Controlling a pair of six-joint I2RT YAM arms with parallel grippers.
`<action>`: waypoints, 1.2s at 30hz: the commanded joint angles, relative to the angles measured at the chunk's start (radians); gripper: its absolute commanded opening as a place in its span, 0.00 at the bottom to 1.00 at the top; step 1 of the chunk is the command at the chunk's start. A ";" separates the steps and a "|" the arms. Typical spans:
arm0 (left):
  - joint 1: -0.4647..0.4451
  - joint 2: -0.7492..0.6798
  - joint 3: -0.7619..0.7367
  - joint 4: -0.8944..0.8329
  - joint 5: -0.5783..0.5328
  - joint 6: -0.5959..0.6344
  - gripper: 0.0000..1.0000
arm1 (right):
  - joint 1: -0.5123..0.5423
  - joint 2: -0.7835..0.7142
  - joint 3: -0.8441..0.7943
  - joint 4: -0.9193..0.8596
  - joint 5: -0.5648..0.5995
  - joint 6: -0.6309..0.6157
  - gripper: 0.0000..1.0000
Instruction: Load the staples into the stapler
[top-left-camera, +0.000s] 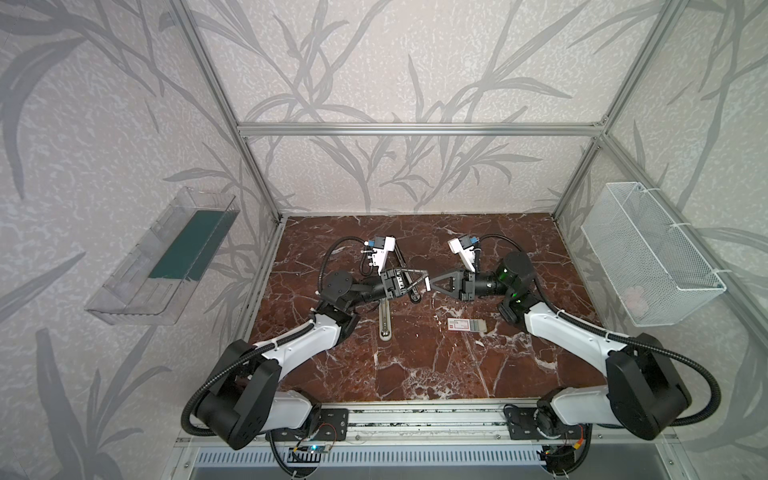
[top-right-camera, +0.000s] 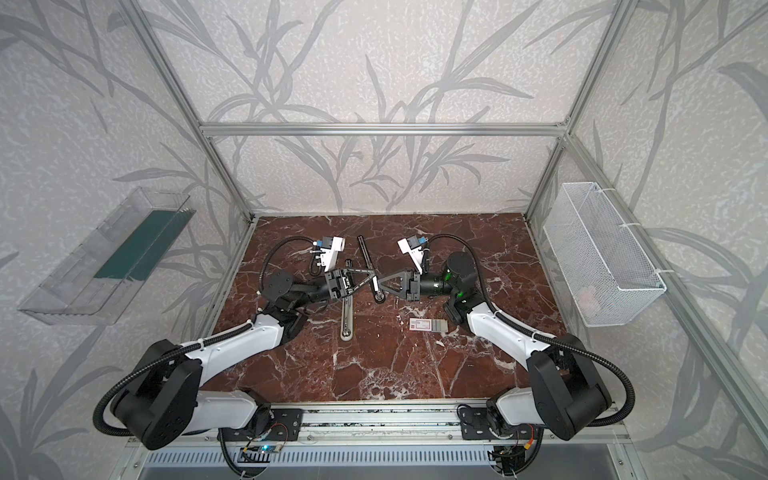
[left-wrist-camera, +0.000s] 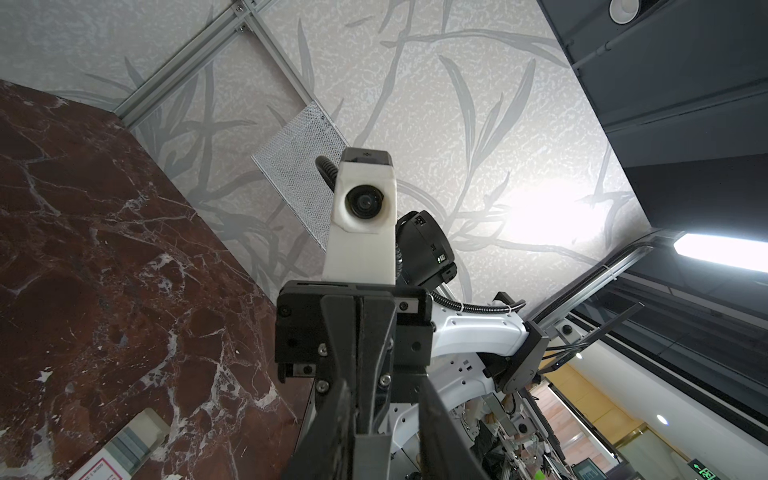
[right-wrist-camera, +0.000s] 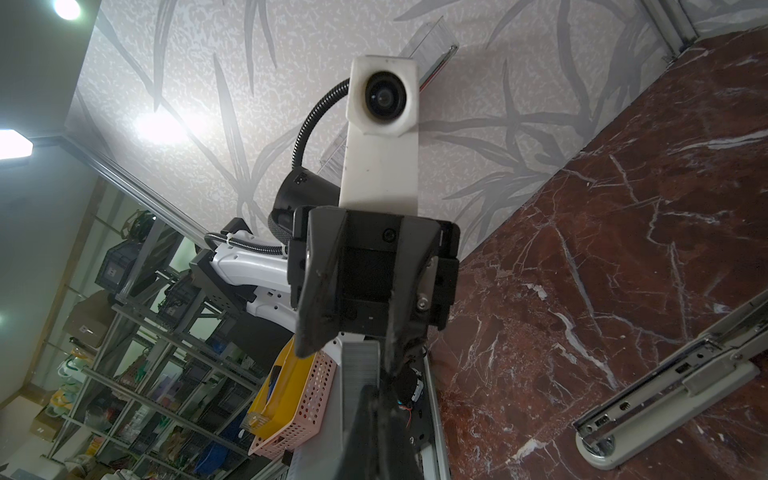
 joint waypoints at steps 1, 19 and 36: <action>-0.006 0.007 0.020 0.037 0.029 -0.012 0.31 | 0.003 0.003 -0.005 0.026 -0.006 -0.005 0.00; -0.006 -0.007 0.002 0.017 0.038 -0.007 0.29 | -0.023 -0.004 -0.015 0.044 0.007 0.016 0.00; -0.006 0.019 0.022 0.014 0.057 -0.015 0.28 | -0.025 0.005 -0.012 0.059 -0.001 0.027 0.00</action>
